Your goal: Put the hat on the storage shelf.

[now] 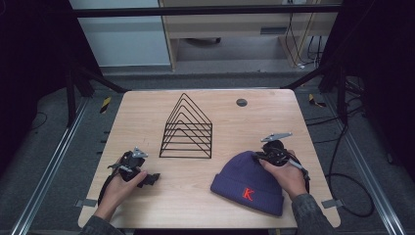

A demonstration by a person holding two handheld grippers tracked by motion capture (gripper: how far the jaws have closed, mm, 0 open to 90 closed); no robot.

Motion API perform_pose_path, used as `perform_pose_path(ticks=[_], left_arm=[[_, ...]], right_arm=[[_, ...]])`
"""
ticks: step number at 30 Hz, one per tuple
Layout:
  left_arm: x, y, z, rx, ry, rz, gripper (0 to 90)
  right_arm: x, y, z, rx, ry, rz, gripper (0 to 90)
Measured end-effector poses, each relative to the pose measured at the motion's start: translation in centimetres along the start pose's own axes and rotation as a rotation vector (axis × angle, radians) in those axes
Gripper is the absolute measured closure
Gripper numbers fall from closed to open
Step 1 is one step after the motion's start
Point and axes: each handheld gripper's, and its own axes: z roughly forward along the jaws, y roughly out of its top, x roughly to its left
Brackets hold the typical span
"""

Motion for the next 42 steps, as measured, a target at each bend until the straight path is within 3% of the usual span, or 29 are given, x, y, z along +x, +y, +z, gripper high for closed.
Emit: perform_pose_path(ticks=[3, 6, 8, 12, 13, 22, 27, 33, 42], left_arm=[[0.0, 0.0, -0.1, -0.01, -0.011, 0.017, 4.3], [-0.1, 0.2, -0.6, -0.038, -0.008, 0.019, 3.0], [0.0, 0.4, -1.3, -0.083, -0.004, 0.017, 3.1], [0.2, 0.5, -1.6, -0.106, -0.006, 0.017, 4.1], [0.2, 0.5, -1.9, -0.111, -0.02, 0.007, 4.5], [0.0, 0.8, -2.8, -0.2, -0.059, -0.005, 4.9], [0.0, 0.7, -2.9, -0.195, -0.066, -0.001, 5.5], [0.1, 0.8, -3.2, -0.216, -0.091, -0.029, 5.8], [0.0, 0.8, -3.7, -0.235, -0.104, -0.042, 5.9]], right_arm=[[0.5, 0.2, -0.9, -0.03, 0.004, -0.014, 77.6], [1.3, 0.4, -2.3, -0.072, 0.013, -0.031, 77.6], [2.2, 0.7, -3.5, -0.107, 0.023, -0.059, 77.7], [3.2, 1.0, -4.7, -0.133, 0.037, -0.091, 77.7], [3.9, 1.3, -5.4, -0.156, 0.049, -0.117, 77.7], [6.0, 2.8, -7.3, -0.207, 0.094, -0.19, 77.8], [6.4, 3.6, -7.6, -0.225, 0.108, -0.214, 77.9], [6.5, 5.3, -7.8, -0.245, 0.112, -0.233, 78.0], [6.6, 7.0, -8.3, -0.27, 0.11, -0.228, 78.1]])
